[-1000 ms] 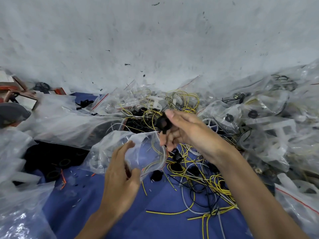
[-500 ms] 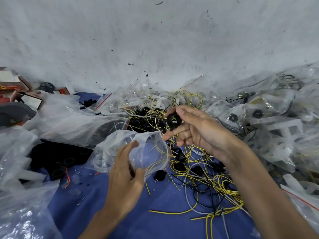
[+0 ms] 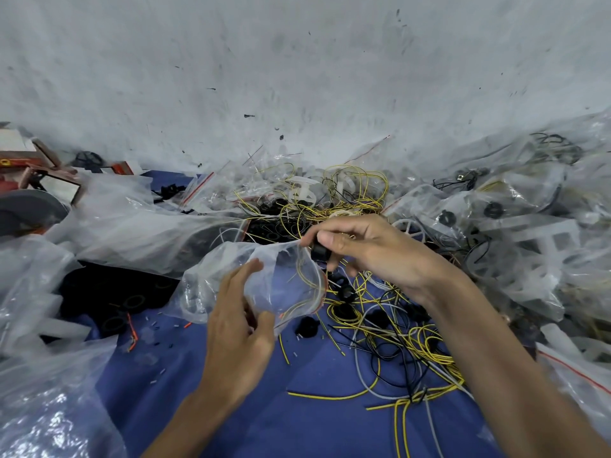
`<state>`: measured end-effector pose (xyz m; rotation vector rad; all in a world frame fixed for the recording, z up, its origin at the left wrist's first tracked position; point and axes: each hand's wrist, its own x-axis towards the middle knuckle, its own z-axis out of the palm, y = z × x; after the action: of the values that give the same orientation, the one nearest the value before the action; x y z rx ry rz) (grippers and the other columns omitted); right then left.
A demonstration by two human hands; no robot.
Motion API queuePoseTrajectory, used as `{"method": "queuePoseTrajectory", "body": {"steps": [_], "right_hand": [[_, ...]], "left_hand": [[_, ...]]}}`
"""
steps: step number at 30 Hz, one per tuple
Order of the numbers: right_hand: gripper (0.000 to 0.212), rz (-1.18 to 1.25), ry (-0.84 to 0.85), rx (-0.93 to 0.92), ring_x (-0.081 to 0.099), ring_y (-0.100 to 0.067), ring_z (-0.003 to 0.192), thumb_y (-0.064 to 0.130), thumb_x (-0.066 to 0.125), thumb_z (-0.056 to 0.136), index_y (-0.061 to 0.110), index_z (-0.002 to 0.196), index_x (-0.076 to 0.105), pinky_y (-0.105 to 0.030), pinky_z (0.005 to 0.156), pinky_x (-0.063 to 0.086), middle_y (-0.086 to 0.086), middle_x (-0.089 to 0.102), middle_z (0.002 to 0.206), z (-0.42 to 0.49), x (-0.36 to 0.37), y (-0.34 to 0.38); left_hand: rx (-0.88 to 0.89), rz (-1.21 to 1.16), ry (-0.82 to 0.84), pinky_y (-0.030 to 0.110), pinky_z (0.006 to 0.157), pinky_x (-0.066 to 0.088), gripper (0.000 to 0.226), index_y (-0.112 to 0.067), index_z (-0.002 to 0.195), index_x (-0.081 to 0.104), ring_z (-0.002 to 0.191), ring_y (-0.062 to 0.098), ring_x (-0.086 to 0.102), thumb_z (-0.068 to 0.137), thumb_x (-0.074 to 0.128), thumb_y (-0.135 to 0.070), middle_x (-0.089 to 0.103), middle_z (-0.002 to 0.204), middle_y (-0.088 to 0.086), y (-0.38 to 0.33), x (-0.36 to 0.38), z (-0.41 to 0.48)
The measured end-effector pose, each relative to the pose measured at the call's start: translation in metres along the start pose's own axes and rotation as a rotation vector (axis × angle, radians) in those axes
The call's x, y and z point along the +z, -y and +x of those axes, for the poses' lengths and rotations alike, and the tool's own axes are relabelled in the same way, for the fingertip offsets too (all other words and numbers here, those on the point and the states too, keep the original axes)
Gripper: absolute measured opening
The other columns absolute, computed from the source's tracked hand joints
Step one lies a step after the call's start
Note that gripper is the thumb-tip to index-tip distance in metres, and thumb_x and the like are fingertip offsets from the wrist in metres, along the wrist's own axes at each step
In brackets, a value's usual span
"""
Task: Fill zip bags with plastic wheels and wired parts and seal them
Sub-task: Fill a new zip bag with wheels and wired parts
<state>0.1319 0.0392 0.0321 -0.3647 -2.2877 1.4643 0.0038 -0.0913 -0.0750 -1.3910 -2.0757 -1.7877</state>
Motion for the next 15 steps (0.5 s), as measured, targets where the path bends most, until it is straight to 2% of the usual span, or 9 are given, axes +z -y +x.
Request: {"method": "queuePoseTrajectory", "body": {"steps": [3,5,8,12,15], "right_hand": [[0.021,0.030,-0.016,0.009,0.057,-0.004,0.062,0.019,0.049,0.096,0.023,0.092,0.069,-0.014,0.051,0.039,0.007,0.068,0.088,0.001,0.000,-0.001],[0.021,0.066,-0.015,0.022,0.056,-0.003,0.062,0.014,0.047,0.097,0.020,0.092,0.067,-0.012,0.051,0.040,0.003,0.071,0.086,0.001,-0.001,-0.002],[0.023,0.069,-0.011,0.007,0.061,-0.001,0.070,0.009,0.049,0.095,0.021,0.086,0.067,-0.011,0.056,0.044,0.006,0.072,0.082,0.002,-0.003,-0.004],[0.028,0.095,-0.001,-0.010,0.062,-0.001,0.077,0.006,0.054,0.091,0.024,0.078,0.070,-0.019,0.069,0.048,0.010,0.069,0.079,0.004,-0.004,-0.008],[0.030,0.103,-0.002,0.010,0.061,-0.003,0.075,0.006,0.054,0.091,0.024,0.077,0.072,-0.020,0.071,0.048,0.008,0.068,0.079,0.006,-0.004,-0.013]], "left_hand": [[0.003,-0.012,-0.006,0.007,0.054,0.034,0.056,-0.023,0.126,0.050,0.050,0.003,0.043,0.071,0.045,-0.010,0.053,0.095,0.004,-0.001,-0.001,0.001],[-0.001,-0.029,-0.002,0.007,0.053,0.034,0.055,-0.022,0.126,0.050,0.049,0.004,0.042,0.073,0.045,-0.012,0.058,0.104,0.008,-0.002,-0.001,0.001],[0.009,-0.041,-0.007,0.007,0.052,0.033,0.057,-0.019,0.126,0.051,0.049,0.004,0.042,0.070,0.044,-0.009,0.059,0.107,0.014,-0.003,-0.001,0.002],[0.019,-0.040,-0.009,0.007,0.052,0.033,0.059,-0.017,0.126,0.051,0.049,0.005,0.043,0.068,0.042,-0.007,0.058,0.108,0.013,-0.005,-0.002,0.002],[0.031,-0.039,-0.011,0.007,0.052,0.033,0.059,-0.016,0.126,0.051,0.049,0.005,0.043,0.068,0.042,-0.007,0.058,0.112,0.010,-0.005,-0.002,0.002]]}}
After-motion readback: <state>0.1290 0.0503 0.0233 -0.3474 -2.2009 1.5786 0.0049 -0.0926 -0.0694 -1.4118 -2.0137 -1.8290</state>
